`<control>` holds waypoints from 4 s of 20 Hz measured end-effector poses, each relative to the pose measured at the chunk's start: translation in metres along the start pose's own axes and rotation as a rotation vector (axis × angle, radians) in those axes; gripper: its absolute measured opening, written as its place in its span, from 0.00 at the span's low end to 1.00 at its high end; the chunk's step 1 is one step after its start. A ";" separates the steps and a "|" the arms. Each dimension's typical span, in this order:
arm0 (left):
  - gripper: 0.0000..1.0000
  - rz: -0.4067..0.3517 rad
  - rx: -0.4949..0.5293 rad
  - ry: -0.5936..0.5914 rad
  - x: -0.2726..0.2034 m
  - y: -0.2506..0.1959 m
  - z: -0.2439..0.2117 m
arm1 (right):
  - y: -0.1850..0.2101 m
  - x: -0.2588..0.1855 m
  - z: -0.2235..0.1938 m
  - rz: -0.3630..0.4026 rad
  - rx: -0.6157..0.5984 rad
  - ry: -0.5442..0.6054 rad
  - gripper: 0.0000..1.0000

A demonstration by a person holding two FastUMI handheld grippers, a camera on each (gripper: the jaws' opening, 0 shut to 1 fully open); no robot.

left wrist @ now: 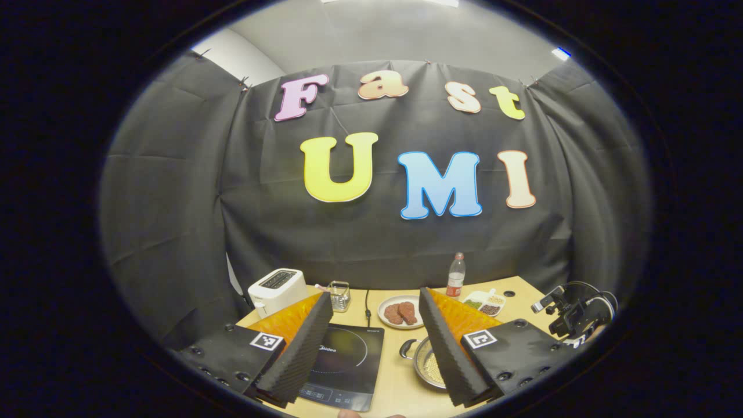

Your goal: First push the handle of the pot to place it horizontally, then grasp the pot with both hands and set it on the induction cooktop.

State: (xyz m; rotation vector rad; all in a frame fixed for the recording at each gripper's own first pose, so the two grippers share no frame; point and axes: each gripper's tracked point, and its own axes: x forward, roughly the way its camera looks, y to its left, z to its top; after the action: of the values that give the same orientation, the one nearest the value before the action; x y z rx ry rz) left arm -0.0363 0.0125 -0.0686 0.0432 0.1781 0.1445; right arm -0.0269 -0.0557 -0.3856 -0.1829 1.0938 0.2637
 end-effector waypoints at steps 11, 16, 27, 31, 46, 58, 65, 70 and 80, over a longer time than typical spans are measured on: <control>0.97 -0.001 -0.022 0.080 0.017 -0.024 -0.037 | -0.043 0.015 0.025 -0.005 0.020 -0.014 0.01; 0.97 0.023 -0.017 0.103 0.020 -0.032 -0.047 | -0.056 0.021 0.039 0.013 0.035 -0.033 0.01; 0.99 -0.071 -0.017 0.145 0.048 -0.057 -0.074 | -0.064 -0.005 0.050 -0.034 0.051 -0.151 0.27; 0.97 -0.162 -0.025 0.191 0.074 -0.064 -0.098 | -0.071 -0.032 0.065 -0.129 0.118 -0.287 0.78; 0.98 -0.263 0.008 0.454 0.160 -0.086 -0.257 | -0.065 0.015 0.084 -0.175 0.298 -0.351 0.78; 1.00 -0.274 0.029 0.587 0.175 -0.082 -0.325 | -0.068 0.058 0.091 -0.195 0.304 -0.285 0.78; 0.77 -0.302 0.049 0.593 0.179 -0.091 -0.324 | -0.063 0.071 0.089 -0.132 0.327 -0.252 0.65; 0.66 -0.272 0.059 0.618 0.181 -0.089 -0.321 | -0.060 0.068 0.086 -0.118 0.348 -0.240 0.60; 0.68 -0.270 0.070 0.596 0.173 -0.073 -0.285 | -0.043 0.030 0.089 -0.121 0.359 -0.257 0.60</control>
State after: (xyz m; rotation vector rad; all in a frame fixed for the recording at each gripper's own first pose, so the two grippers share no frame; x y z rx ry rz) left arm 0.0908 -0.0257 -0.3825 0.0442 0.7803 -0.1237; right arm 0.0741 -0.0687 -0.3716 0.1042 0.8547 -0.0206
